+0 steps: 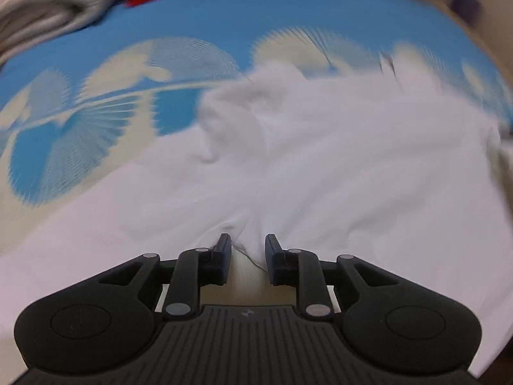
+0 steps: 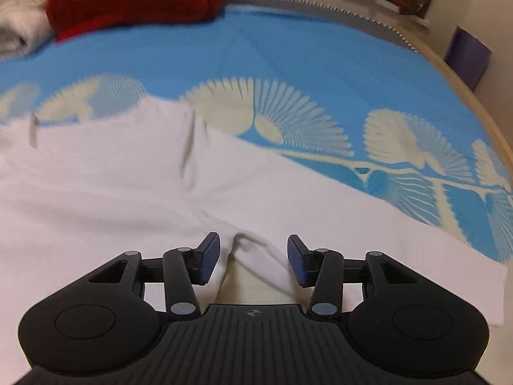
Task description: Fold small clothes
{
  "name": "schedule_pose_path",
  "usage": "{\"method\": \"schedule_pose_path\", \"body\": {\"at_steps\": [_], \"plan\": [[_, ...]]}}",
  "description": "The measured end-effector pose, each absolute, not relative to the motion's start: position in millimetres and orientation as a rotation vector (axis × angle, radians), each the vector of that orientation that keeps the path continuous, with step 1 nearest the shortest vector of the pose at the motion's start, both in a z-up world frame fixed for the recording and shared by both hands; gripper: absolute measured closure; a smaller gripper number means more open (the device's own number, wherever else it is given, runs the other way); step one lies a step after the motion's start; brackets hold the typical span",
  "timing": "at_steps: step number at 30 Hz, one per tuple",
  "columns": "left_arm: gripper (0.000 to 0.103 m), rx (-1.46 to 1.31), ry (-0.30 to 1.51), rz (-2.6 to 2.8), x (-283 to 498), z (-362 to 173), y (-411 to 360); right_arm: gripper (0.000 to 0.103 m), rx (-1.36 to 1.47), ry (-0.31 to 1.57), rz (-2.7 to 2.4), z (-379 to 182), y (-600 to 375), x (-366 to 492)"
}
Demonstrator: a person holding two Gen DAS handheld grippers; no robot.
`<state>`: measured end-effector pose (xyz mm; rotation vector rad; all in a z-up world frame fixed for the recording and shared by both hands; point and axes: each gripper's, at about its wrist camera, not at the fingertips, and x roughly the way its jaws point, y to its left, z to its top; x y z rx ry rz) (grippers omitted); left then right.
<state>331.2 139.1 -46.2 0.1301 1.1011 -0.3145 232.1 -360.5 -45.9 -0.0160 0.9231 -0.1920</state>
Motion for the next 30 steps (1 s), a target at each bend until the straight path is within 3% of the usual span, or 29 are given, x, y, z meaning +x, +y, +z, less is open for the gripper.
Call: {"method": "schedule_pose_path", "body": {"at_steps": [3, 5, 6, 7, 12, 16, 23, 24, 25, 26, 27, 30], "plan": [[0.079, 0.08, 1.085, -0.351, 294, -21, 143, 0.055, 0.051, 0.896, -0.134, -14, -358, 188], [0.079, 0.088, 1.093, -0.352, 260, -14, 139, 0.072, 0.093, 0.883, -0.101, -2, -357, 156], [0.079, 0.088, 1.097, -0.352, 242, -14, 137, 0.095, 0.111, 0.89, -0.089, 2, -357, 140], [0.079, 0.075, 1.103, -0.35, 224, -16, 139, 0.098, 0.129, 0.898, -0.086, 3, -356, 125], [0.077, -0.078, 1.198, -0.28, 155, -56, 155, 0.097, 0.249, 0.951, -0.101, -24, -359, 62], [0.077, -0.183, 1.257, -0.171, 123, -84, 170, 0.077, 0.304, 1.086, -0.09, -68, -360, 35], [0.077, -0.202, 1.312, -0.159, 108, -105, 172, 0.077, 0.217, 1.19, -0.051, -105, -341, 11], [0.077, -0.188, 1.317, -0.155, 108, -108, 171, 0.078, 0.192, 1.186, -0.043, -104, -337, 8], [0.079, -0.172, 1.32, -0.147, 107, -111, 170, 0.09, 0.177, 1.186, -0.037, -102, -333, 6], [0.092, -0.164, 1.322, -0.145, 106, -112, 167, 0.099, 0.177, 1.192, -0.032, -101, -331, 5], [0.097, -0.159, 1.321, -0.141, 105, -114, 166, 0.099, 0.197, 1.189, -0.036, -96, -333, 4], [0.099, -0.219, 1.24, -0.158, 96, -93, 168, 0.099, 0.38, 1.05, -0.063, -53, -362, -5]]}}
